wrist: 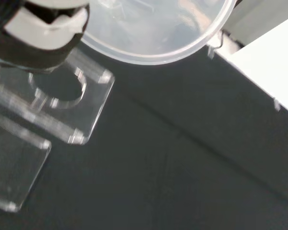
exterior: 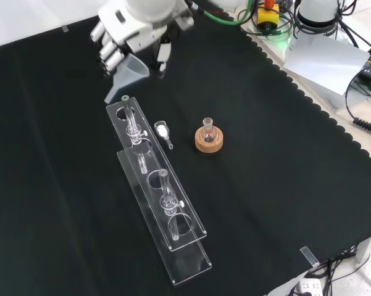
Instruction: Pick up the funnel from the transparent funnel stand.
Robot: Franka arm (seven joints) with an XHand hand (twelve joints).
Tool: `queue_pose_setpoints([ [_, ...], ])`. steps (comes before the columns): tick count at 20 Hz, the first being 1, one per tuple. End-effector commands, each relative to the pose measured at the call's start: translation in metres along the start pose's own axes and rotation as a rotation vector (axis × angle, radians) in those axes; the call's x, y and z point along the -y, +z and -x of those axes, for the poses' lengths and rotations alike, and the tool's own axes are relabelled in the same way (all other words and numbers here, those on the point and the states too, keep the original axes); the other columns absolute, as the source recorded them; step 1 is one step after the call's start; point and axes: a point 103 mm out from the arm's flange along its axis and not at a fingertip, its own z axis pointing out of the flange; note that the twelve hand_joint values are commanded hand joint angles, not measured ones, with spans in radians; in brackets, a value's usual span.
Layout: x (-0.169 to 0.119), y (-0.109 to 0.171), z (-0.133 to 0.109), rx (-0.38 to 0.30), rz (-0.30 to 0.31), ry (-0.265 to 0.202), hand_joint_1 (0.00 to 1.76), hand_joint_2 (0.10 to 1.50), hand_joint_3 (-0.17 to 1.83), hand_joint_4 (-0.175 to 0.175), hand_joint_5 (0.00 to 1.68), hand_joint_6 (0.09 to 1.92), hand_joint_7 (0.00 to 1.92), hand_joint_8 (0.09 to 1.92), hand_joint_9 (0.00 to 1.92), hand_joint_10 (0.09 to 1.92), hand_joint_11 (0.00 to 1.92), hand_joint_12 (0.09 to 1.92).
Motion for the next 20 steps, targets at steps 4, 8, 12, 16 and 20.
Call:
queue_pose_setpoints([
  [4,0.074,-0.032,0.011,-0.02,-0.056,0.022,1.05,0.62,0.99,-0.013,0.54,0.88,0.66,0.64,1.01,0.42,0.72,1.22],
  [8,0.099,-0.033,0.013,-0.021,-0.079,0.038,1.06,0.6,1.03,-0.015,0.52,0.84,0.63,0.63,0.99,0.41,0.72,1.22],
  [12,0.121,-0.034,0.013,-0.027,-0.1,0.045,1.06,0.6,1.04,-0.015,0.5,0.82,0.62,0.63,0.98,0.4,0.71,1.22],
  [16,0.14,-0.03,0.011,-0.035,-0.142,0.046,1.07,0.58,1.07,-0.03,0.44,0.71,0.55,0.63,0.93,0.39,0.71,1.22],
  [20,0.159,-0.021,0.006,-0.034,-0.176,0.052,1.1,0.55,1.11,-0.044,0.38,0.43,0.48,0.64,0.86,0.41,0.69,1.23],
])
